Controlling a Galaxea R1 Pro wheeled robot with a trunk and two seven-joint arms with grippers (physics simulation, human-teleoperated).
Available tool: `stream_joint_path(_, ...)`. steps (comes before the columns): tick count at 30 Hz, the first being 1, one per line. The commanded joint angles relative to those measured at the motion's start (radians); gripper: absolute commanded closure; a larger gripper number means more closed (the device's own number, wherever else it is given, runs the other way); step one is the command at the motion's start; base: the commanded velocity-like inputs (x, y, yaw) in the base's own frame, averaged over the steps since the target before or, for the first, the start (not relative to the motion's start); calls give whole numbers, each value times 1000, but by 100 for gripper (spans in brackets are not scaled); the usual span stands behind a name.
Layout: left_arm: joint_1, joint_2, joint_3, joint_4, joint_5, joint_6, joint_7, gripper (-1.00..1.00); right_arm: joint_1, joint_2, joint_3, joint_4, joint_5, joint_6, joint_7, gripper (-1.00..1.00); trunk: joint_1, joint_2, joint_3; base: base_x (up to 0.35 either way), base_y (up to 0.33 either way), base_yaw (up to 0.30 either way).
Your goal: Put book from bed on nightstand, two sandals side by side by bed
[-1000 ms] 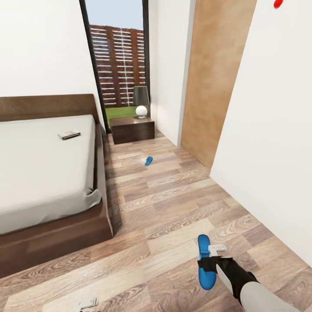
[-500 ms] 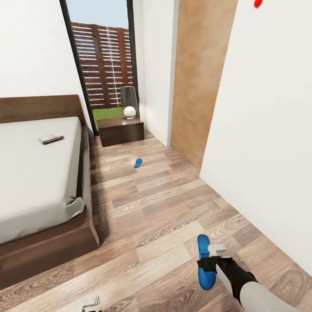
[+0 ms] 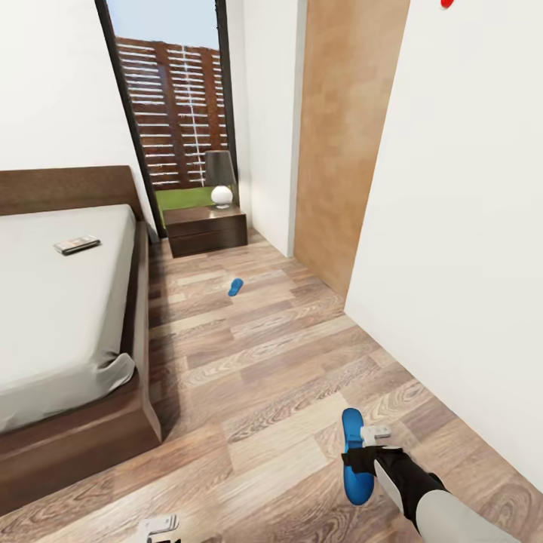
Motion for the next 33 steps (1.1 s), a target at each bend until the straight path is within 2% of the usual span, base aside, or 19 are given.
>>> stream_joint_path(1, 0, 0, 8, 1, -5, -3, -4, -100, 0, 1, -1, -2, 8, 6, 5, 100, 0, 0, -1, 226, -113, 0)
stream_joint_path(9, 0, 0, 8, 2, -4, -4, -2, -100, 0, 3, 16, -2, 8, 6, 4, 100, 0, 0, -1, 205, -199, 38)
stream_joint_path(17, 0, 0, 8, 2, -4, -4, -2, -100, 0, 5, 20, -2, 8, 6, 4, 100, 0, 0, -1, 198, -243, 196)
stream_joint_path(33, 0, 0, 8, 4, -4, -2, -2, -100, 0, 6, 21, -2, 8, 5, 4, 100, 0, 0, -1, 228, -212, 64)
